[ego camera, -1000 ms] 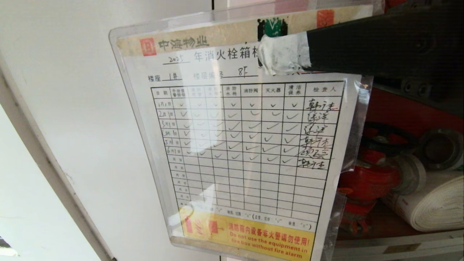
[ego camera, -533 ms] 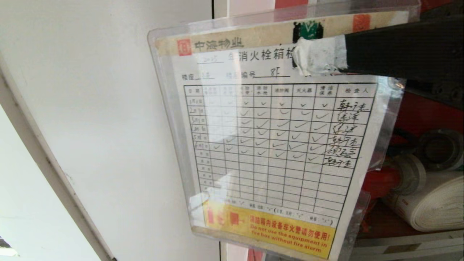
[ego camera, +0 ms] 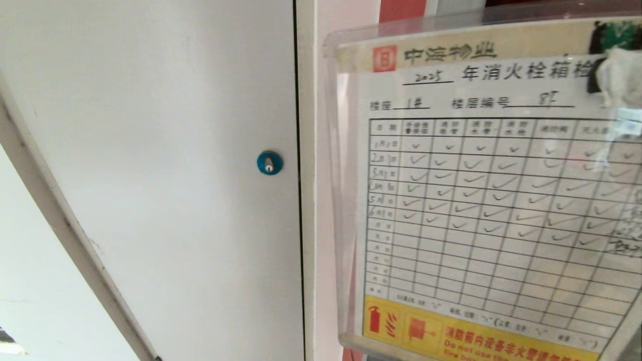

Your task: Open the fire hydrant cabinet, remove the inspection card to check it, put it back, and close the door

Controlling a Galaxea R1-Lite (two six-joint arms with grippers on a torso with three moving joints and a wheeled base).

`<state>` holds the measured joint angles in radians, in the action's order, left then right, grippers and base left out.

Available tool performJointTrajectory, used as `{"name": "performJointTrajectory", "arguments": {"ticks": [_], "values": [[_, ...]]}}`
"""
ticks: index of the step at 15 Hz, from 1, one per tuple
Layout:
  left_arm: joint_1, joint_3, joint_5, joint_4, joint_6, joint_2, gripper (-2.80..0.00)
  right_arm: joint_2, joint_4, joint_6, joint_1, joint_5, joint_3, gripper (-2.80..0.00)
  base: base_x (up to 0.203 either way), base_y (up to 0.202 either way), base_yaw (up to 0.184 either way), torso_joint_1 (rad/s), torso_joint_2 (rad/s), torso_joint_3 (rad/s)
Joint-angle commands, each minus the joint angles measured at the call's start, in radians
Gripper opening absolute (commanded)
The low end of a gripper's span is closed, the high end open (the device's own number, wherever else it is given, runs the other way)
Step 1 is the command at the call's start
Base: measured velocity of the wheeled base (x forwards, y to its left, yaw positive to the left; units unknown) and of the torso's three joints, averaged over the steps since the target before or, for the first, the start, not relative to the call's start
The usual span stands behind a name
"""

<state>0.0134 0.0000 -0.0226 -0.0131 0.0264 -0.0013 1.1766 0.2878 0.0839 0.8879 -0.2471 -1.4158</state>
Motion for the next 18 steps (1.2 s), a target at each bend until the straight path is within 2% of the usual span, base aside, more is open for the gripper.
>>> {"name": "performJointTrajectory", "arguments": {"ticks": [1, 4, 9, 13, 18], "values": [[0.000, 0.008, 0.000, -0.001, 0.001, 0.001, -2.80, -0.089, 0.032, -0.002, 0.000, 0.052, 0.023, -2.80, 0.000, 0.000, 0.000, 0.000, 0.00, 0.000], [0.000, 0.008, 0.000, -0.001, 0.001, 0.001, -2.80, -0.166, 0.111, -0.043, -0.001, 0.144, 0.042, -2.80, 0.000, 0.000, 0.000, 0.000, 0.00, 0.000], [0.000, 0.008, 0.001, -0.001, 0.000, 0.001, -2.80, -0.195, 0.343, -0.181, -0.001, 0.520, -0.025, -2.80, 0.000, 0.000, 0.000, 0.000, 0.00, 0.000], [0.000, 0.008, 0.000, -0.001, 0.000, 0.001, -2.80, -0.216, 0.447, -0.354, -0.003, 0.673, -0.115, -2.80, 0.000, 0.000, 0.000, 0.000, 0.00, 0.000], [0.000, 0.008, 0.000, -0.001, 0.000, 0.001, -2.80, -0.230, 0.464, -0.647, -0.003, 0.799, -0.134, -2.80, 0.000, 0.000, 0.000, 0.000, 0.00, 0.000]]}}
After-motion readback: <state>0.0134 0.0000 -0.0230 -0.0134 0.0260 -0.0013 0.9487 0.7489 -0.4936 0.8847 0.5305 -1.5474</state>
